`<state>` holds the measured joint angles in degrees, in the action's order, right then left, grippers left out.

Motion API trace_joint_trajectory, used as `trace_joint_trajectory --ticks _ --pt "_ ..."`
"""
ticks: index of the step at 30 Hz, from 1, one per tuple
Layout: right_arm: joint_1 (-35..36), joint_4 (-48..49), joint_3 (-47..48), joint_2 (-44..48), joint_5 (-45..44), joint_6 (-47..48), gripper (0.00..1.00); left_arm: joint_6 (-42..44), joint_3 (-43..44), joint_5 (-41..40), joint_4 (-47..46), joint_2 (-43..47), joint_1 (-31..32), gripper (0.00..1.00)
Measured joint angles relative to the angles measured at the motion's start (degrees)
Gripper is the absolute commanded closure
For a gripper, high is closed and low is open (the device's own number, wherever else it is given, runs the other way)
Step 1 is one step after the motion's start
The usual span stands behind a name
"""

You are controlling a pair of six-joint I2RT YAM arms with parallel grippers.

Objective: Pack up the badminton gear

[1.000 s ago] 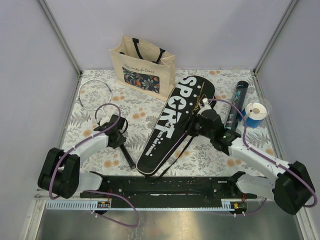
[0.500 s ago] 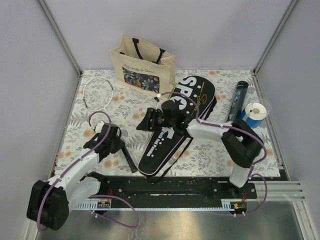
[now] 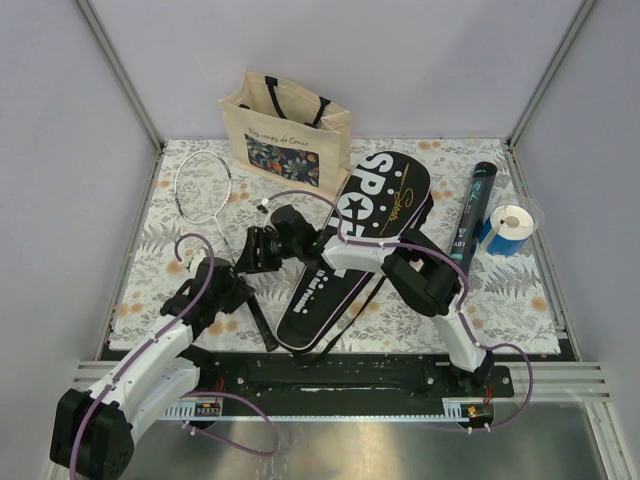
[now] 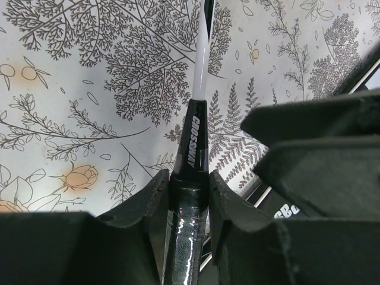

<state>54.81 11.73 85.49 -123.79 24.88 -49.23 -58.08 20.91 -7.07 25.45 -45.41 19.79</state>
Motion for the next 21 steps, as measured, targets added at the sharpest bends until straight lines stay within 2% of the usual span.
trace_joint_trajectory --ticks 7,9,12,15,17,18,21 --pt "0.2 -5.0 6.0 -4.2 -0.4 1.1 0.44 -0.5 -0.9 0.9 -0.6 1.6 0.0 1.00" --pt "0.3 -5.7 7.2 -5.3 -0.7 1.4 0.47 -0.5 -0.9 1.2 -0.8 1.6 0.0 1.00" --pt "0.6 -7.3 8.7 -6.8 -1.0 1.7 0.58 -0.5 -0.9 1.4 -0.7 1.9 0.0 1.00" --pt "0.9 -8.0 9.1 -7.6 -1.2 1.7 0.78 -0.5 -1.0 1.5 -0.8 3.1 0.0 0.98" --pt "0.9 -8.2 9.0 -7.6 -1.8 1.9 0.94 -0.5 -1.2 1.5 -0.7 3.8 0.0 0.85" --pt "0.9 -7.9 8.8 -7.6 -1.9 1.7 1.00 -0.5 -1.2 1.5 -0.6 4.1 0.0 0.75" --pt "0.8 -6.2 8.0 -7.6 -1.6 1.2 1.00 -0.2 -1.2 1.3 0.1 4.7 -0.2 0.49"
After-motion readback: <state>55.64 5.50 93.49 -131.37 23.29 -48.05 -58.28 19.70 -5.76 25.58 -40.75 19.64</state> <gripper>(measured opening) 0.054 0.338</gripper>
